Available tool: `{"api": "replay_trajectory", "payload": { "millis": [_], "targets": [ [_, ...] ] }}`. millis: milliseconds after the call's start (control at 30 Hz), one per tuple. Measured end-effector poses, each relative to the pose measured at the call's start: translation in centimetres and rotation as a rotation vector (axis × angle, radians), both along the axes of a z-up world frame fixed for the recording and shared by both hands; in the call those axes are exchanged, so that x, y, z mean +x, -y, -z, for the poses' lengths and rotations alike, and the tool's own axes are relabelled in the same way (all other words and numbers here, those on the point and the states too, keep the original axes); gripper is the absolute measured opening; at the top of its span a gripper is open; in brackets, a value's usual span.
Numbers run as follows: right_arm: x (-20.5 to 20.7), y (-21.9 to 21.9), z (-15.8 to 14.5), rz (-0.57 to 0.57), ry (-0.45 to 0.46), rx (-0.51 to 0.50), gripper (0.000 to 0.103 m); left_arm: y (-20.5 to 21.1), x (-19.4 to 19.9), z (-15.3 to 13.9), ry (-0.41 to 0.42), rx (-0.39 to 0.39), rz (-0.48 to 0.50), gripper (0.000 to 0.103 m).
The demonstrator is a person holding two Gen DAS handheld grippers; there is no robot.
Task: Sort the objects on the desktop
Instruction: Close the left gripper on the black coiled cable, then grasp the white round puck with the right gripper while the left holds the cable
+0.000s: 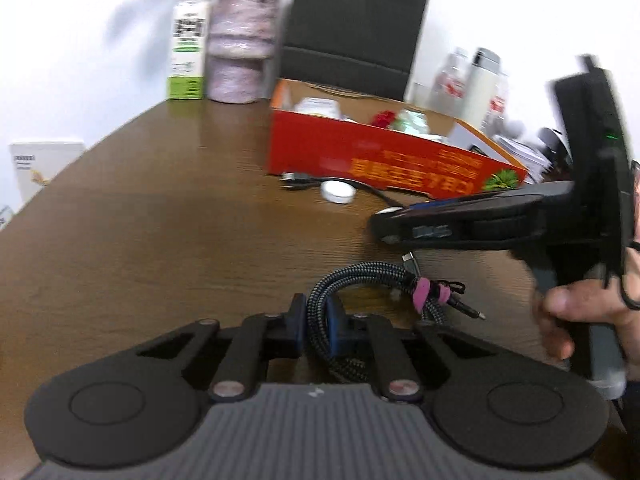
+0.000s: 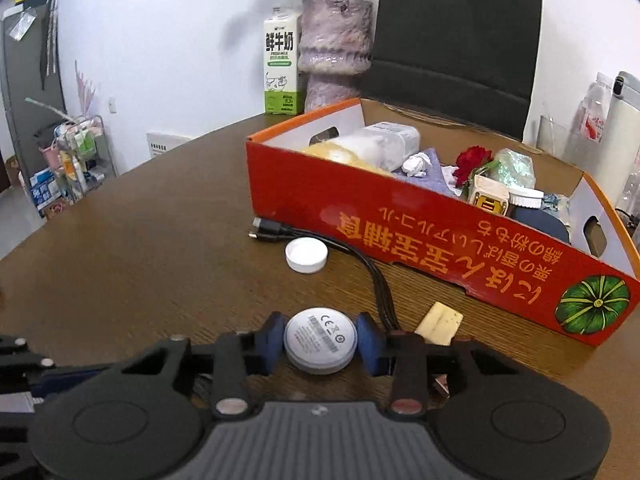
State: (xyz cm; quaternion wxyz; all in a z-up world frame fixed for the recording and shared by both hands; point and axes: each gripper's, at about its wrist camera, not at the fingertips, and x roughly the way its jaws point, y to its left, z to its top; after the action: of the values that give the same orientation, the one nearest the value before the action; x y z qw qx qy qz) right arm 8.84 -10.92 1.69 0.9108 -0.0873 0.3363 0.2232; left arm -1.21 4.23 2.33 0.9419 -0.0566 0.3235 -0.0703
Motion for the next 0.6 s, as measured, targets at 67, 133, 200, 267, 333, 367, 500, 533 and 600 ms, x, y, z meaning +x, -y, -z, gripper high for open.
{"api": "replay_trajectory", "payload": {
  "millis": [67,133,200,267,333,367,500,533,600],
  "targets": [
    [-1.3,0.2,-0.9,0.016,0.070,-0.021,0.038,-0.3,-0.9,-0.5,0.011,0.020,-0.005,0.011],
    [-3.0,1.1,-1.8,0.048,0.122,-0.020,0.038,-0.3,-1.8,-0.9,0.035,0.041,0.007,0.011],
    [-4.6,2.7,-2.5,0.081,0.114,0.013,0.038,-0.1,-2.9,-1.1,0.051,0.050,0.009,0.011],
    [-6.5,4.0,-2.7,0.109,0.100,0.029,0.038,0.1,-4.0,-1.5,0.073,0.054,0.004,0.011],
    [-9.0,5.3,-2.9,0.128,0.098,0.035,0.038,0.5,-5.1,-2.2,0.117,0.082,0.005,0.011],
    [-9.8,5.8,-2.9,0.132,0.095,0.034,0.038,0.9,-5.9,-2.8,0.152,0.097,0.008,0.011],
    [-13.7,7.1,-2.8,0.143,0.083,0.028,0.038,1.6,-8.2,-5.0,0.238,0.092,0.015,0.011],
    [-14.4,7.2,-2.9,0.145,0.085,0.029,0.038,1.7,-8.5,-5.3,0.249,0.091,0.018,0.011],
    [-15.8,7.6,-3.3,0.149,0.098,0.037,0.038,2.1,-9.0,-6.3,0.277,0.094,0.023,0.011]
  ]
}}
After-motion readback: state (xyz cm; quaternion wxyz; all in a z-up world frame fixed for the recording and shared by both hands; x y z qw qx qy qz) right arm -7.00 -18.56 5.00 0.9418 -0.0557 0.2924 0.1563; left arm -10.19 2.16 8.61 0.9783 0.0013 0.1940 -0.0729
